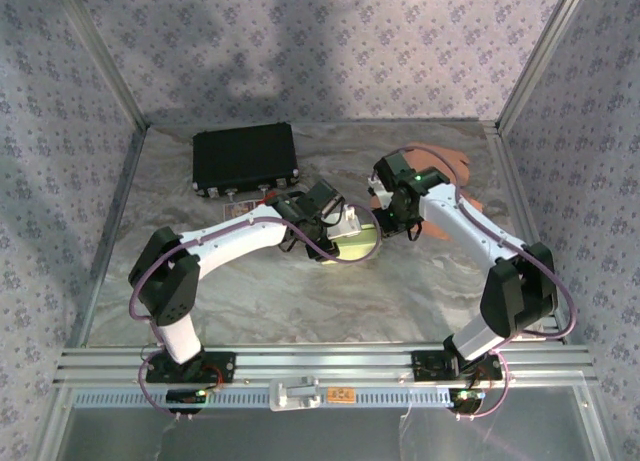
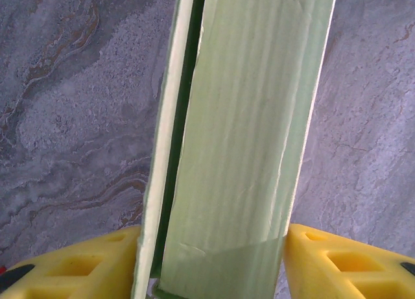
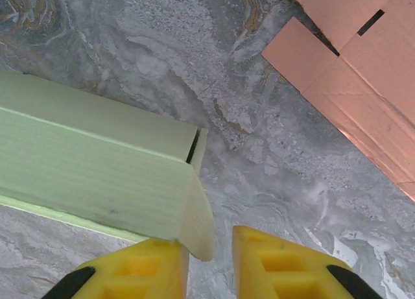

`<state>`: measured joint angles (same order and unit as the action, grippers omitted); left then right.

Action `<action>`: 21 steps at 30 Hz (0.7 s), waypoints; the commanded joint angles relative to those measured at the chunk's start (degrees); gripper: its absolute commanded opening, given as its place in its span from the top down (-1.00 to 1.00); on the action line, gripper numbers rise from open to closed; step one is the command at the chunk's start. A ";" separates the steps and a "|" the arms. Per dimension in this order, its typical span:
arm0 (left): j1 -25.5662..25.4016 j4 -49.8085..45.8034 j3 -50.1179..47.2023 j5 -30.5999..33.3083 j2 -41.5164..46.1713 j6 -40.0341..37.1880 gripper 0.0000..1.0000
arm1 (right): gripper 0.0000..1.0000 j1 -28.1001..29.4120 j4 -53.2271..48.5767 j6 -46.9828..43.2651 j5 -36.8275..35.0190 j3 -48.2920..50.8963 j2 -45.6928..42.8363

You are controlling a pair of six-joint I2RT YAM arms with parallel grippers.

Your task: Fold the paper box

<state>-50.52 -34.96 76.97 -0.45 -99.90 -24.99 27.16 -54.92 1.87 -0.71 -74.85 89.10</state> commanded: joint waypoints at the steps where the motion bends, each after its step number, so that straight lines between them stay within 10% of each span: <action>1: 0.07 -1.76 1.06 -1.06 -0.87 -0.66 -0.12 | 0.53 0.40 0.64 -0.99 -0.15 -0.92 0.26; 21: 0.06 -1.80 1.73 -0.17 -1.26 -0.23 -0.02 | 1.00 1.93 -1.43 2.05 -0.66 -2.49 0.69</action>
<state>-50.52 -35.38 77.01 -0.40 -100.64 -24.99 28.56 -53.98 2.55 -1.32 -75.42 90.17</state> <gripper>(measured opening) 0.515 0.052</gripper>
